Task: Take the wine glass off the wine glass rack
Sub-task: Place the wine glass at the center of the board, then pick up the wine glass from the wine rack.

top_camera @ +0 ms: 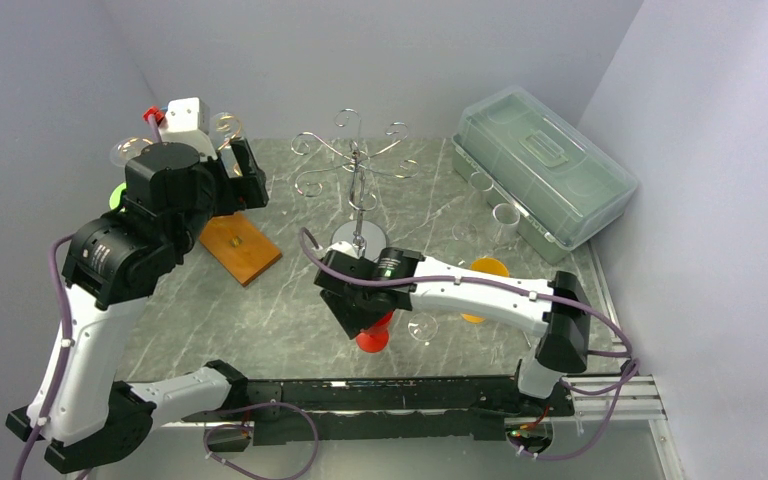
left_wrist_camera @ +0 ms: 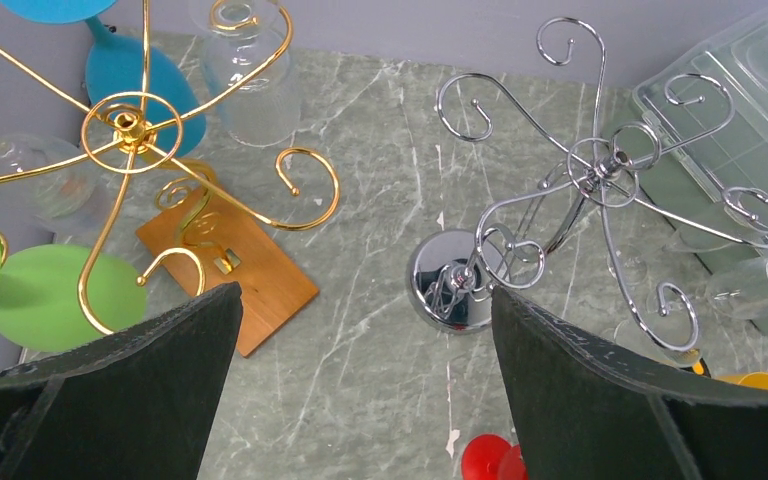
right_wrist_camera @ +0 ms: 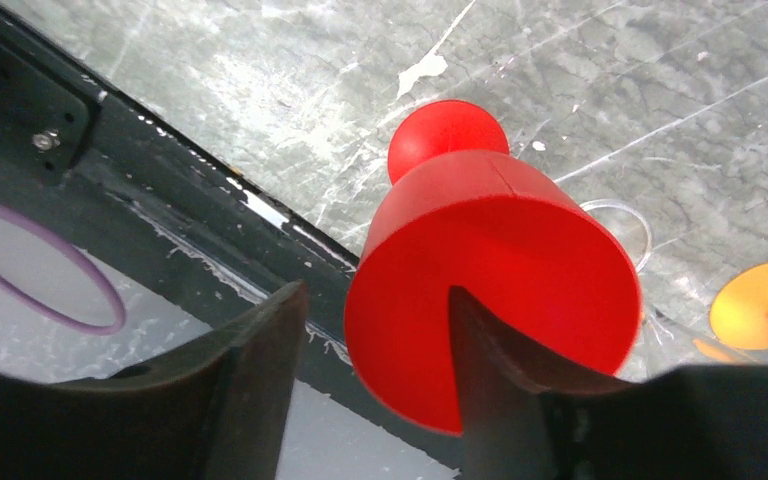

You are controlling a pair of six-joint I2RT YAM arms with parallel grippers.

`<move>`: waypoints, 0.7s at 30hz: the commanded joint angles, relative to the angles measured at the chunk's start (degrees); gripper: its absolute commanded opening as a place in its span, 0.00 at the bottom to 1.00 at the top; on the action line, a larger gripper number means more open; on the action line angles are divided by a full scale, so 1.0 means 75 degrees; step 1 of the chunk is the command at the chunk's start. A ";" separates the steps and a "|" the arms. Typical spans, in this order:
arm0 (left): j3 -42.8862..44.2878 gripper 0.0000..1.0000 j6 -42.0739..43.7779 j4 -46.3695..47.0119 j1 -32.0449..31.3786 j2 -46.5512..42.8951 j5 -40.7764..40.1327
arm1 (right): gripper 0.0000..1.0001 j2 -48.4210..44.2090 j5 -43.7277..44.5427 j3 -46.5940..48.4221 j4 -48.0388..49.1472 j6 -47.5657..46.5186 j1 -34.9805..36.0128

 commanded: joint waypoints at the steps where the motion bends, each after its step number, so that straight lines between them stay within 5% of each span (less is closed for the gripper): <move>1: 0.0432 1.00 0.0113 -0.0049 -0.0012 0.0129 -0.0353 | 0.65 -0.0738 0.0401 0.0437 -0.0075 -0.0034 0.0029; 6: 0.0663 0.99 0.0228 -0.0070 -0.0006 0.0369 -0.0844 | 0.84 -0.1285 0.0757 0.0768 -0.0112 -0.0149 0.0002; 12: 0.1127 1.00 0.0658 0.0068 0.0104 0.1008 -0.1724 | 0.92 -0.1696 0.0891 0.1237 0.0145 -0.0520 -0.0691; 21: 0.2570 1.00 0.0591 0.0141 0.1957 0.2704 -0.0250 | 0.95 -0.2677 0.0369 0.1256 0.1147 -0.0702 -0.2498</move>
